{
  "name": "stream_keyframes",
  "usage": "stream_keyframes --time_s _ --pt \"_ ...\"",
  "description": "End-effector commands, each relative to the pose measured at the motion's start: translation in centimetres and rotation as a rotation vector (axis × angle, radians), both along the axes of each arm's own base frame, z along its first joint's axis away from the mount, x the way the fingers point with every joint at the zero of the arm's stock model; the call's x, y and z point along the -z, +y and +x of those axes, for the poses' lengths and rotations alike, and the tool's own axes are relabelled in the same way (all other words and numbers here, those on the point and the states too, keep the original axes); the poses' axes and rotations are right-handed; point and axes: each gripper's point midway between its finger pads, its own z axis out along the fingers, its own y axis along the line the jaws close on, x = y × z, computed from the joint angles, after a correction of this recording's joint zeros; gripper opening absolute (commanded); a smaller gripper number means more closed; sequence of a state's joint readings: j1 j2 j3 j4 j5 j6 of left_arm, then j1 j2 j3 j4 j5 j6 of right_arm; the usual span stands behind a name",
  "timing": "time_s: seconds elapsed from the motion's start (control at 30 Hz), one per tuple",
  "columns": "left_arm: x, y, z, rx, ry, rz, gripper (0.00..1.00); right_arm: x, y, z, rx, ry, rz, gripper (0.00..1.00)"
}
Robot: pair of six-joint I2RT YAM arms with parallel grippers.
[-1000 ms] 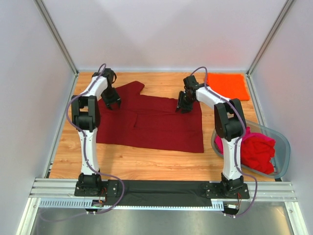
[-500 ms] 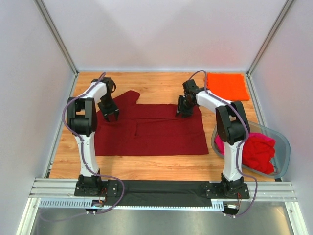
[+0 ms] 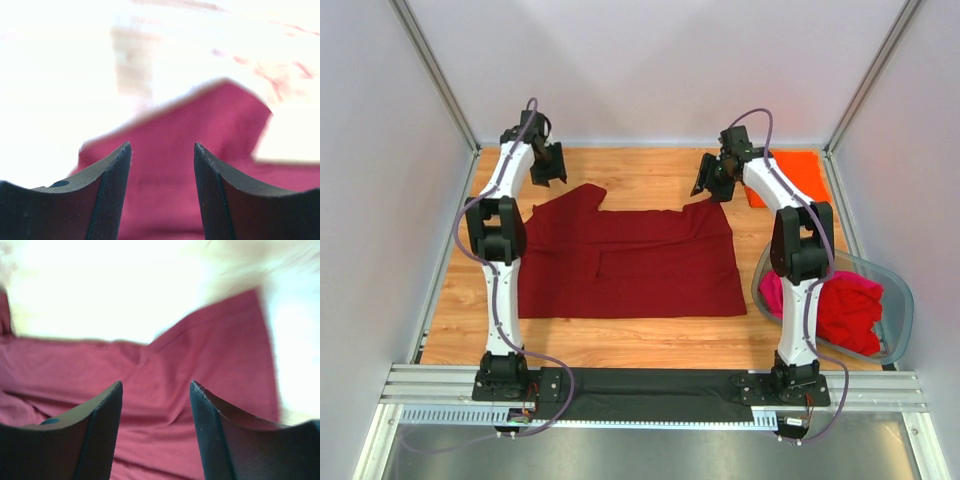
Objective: Fold and stack the t-shirts
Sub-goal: Fold the tshirt
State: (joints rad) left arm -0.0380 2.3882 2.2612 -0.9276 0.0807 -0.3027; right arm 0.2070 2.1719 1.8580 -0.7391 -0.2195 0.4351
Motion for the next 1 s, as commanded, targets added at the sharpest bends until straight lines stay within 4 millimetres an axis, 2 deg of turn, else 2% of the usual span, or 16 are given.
stream_keyframes --time_s 0.0,0.03,0.1,0.2,0.23,0.33,0.43,0.47,0.7,0.87,0.97 --pt "4.5 -0.7 0.5 0.108 0.06 -0.021 0.6 -0.7 -1.7 2.9 0.013 -0.051 0.014 0.61" --pt "5.1 -0.9 0.6 0.117 0.06 -0.034 0.6 -0.6 -2.2 3.3 0.025 -0.051 0.015 0.61" --pt "4.8 -1.9 1.5 0.142 0.012 -0.084 0.6 -0.2 -3.8 4.6 0.051 -0.048 0.019 0.61" --pt "4.8 -2.7 1.6 0.16 -0.005 -0.121 0.6 0.1 -5.6 5.6 0.068 -0.039 0.025 0.59" --pt "4.9 -2.7 1.6 0.168 -0.006 -0.124 0.6 1.2 -6.3 5.7 0.076 -0.015 0.027 0.58" --pt "4.9 -3.1 1.5 0.193 -0.005 -0.138 0.6 2.4 -7.0 5.6 0.075 0.014 0.042 0.56" --pt "5.1 -3.6 1.1 0.217 0.003 -0.165 0.6 3.4 -6.8 5.5 0.036 0.023 0.075 0.56" --pt "5.2 -3.7 1.0 0.224 0.005 -0.17 0.6 4.4 -6.4 5.3 0.02 0.046 0.097 0.55" --pt "4.9 -5.0 0.8 0.29 -0.01 -0.232 0.59 6.4 -5.2 4.9 -0.032 0.083 0.167 0.53" --pt "4.7 -5.4 0.5 0.326 -0.012 -0.249 0.57 6.9 -5.1 4.8 -0.041 0.088 0.178 0.48" --pt "5.0 -4.8 0.0 0.339 0.004 -0.214 0.57 7.1 -4.9 4.9 -0.047 0.089 0.186 0.43"
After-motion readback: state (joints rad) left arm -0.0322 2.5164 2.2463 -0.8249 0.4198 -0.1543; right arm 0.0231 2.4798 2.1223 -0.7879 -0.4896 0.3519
